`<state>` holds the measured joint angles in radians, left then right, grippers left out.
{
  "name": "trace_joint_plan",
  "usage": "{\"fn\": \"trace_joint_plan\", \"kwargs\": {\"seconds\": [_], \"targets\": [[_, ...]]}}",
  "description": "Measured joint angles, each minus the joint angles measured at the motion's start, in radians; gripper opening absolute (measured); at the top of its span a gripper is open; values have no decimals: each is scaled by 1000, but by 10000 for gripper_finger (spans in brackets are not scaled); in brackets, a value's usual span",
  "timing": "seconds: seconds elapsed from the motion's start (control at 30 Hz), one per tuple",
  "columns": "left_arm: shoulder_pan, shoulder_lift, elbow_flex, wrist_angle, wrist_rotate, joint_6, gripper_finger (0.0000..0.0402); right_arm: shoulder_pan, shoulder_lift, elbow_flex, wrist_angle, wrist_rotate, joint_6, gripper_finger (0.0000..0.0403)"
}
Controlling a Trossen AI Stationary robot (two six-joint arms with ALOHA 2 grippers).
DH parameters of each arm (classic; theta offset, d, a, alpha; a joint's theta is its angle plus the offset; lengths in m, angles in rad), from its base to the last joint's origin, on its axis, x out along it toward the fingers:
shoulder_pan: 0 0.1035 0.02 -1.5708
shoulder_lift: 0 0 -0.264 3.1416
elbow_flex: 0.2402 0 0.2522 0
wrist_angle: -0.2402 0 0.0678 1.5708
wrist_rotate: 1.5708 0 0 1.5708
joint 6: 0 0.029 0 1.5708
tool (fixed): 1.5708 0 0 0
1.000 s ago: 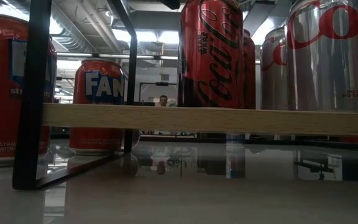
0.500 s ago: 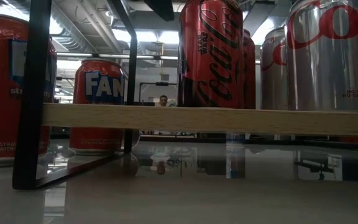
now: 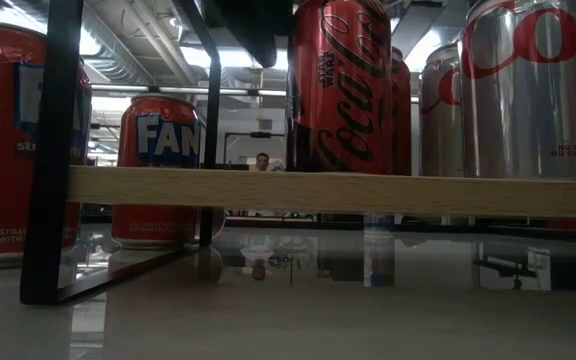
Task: Place canned beverage on shelf
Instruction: Adjust the bottom left red soda can on the shelf
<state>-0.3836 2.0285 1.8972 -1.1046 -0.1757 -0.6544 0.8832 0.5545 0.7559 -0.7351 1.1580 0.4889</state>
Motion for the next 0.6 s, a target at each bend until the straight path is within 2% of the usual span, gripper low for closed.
{"fn": "trace_joint_plan", "kwargs": {"seconds": [0.23,0.37,0.6], "targets": [[3,1,-39,90,-2,2,151,0,0,0,0,0,0,347],[7,1,-42,121,-39,10,146,0,0,0,0,0,0,347],[15,1,-42,147,-41,36,145,0,0,0,0,0,0,347]]}}
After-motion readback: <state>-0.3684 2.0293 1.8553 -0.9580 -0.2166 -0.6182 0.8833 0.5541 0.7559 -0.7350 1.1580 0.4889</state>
